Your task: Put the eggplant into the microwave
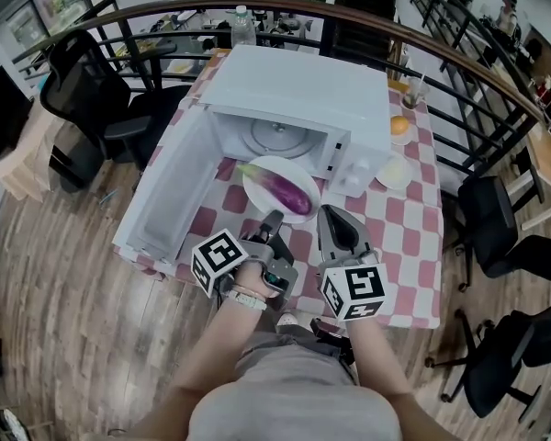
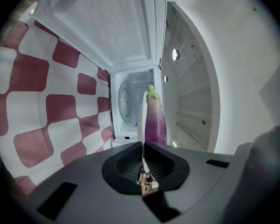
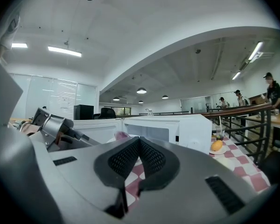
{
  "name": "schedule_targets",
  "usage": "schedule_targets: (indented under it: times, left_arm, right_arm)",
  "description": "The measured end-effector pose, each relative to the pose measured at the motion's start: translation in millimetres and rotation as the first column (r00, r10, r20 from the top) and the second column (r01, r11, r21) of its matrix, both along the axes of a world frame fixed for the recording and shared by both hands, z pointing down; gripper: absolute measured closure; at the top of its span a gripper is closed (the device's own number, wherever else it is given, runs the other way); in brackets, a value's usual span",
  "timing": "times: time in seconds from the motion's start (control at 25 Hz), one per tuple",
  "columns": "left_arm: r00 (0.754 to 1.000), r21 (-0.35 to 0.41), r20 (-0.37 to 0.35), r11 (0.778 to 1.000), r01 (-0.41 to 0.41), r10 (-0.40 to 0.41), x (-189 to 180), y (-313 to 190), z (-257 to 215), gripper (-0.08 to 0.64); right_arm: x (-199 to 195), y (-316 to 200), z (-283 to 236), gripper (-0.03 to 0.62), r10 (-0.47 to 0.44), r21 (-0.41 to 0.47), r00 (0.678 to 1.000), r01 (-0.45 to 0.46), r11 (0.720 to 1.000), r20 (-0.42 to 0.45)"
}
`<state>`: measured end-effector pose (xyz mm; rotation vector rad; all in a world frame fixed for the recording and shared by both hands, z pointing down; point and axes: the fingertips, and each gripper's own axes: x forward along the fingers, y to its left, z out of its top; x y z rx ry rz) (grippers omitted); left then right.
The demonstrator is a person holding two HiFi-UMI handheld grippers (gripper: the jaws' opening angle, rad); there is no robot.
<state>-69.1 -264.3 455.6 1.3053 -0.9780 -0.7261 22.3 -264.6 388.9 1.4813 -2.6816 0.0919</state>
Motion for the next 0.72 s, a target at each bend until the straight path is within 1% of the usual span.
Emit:
schedule_targets:
  times: [0.32, 0.52, 0.72]
  left_arm:
    - [1.000, 0.010, 0.028, 1.000, -0.013, 0.013, -10, -27, 10, 0.543]
    - [1.000, 0.002, 0.000, 1.000, 0.003, -0.003, -20, -47, 23, 0.543]
    - [1.000, -0.018, 0.004, 1.000, -0.005, 0.005, -28, -66, 41, 0.543]
  right_arm:
    - [-15, -24, 12, 0.569, -0.008, -0.002, 1.000, 0.008, 1.000, -0.027]
    - [-24, -41, 25, 0.569, -0.011, -0.025, 0.999, 0.010, 1.000, -0.037]
    - [-35, -55, 34, 0.569, -0.024, -0.043, 0.999, 0.023, 0.999, -0.035]
